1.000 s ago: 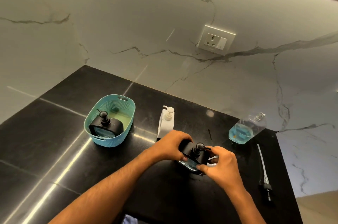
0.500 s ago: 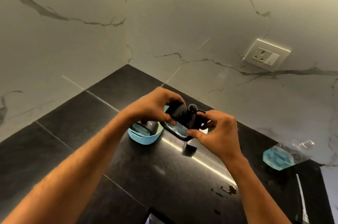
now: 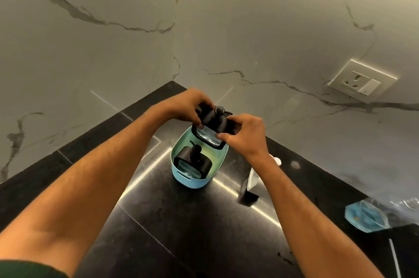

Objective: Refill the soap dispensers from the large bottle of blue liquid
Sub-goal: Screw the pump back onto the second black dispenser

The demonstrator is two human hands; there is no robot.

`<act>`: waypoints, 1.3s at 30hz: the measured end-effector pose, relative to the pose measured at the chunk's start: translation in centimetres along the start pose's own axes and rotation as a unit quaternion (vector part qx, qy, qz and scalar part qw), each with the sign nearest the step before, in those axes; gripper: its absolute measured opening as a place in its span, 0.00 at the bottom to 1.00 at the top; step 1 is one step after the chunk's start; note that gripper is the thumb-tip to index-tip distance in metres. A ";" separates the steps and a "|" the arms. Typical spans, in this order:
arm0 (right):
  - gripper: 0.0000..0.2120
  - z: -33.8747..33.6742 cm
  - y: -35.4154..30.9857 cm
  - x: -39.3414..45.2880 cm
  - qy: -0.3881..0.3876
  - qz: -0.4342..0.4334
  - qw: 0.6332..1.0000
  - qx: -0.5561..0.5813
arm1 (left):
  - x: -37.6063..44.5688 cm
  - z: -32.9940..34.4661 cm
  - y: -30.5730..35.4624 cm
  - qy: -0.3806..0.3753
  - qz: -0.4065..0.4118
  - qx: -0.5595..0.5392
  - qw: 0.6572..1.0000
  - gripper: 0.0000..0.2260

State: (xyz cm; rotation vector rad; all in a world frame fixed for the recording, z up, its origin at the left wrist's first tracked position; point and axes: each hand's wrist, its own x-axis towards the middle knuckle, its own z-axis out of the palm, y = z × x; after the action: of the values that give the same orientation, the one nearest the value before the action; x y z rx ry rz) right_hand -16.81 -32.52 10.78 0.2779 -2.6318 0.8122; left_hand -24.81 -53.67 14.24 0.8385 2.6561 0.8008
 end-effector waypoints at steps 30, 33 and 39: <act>0.20 7.0 4.0 -0.5 -0.263 0.111 0.958 -0.034 | 1.9 6.9 -7.1 -0.158 0.004 0.060 0.986 0.19; 0.20 6.9 3.9 -0.7 -0.269 0.113 0.956 -0.024 | 1.8 6.8 -7.1 -0.157 0.004 0.053 0.986 0.19; 0.22 6.4 3.7 -1.0 -0.274 0.111 0.955 -0.009 | 1.7 6.9 -7.1 -0.154 -0.007 0.029 0.988 0.20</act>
State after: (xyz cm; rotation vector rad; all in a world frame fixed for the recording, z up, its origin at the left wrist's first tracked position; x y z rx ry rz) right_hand -18.84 -33.10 3.60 0.2273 -3.2357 0.8803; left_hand -26.81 -54.60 4.45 0.8767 2.4183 0.5420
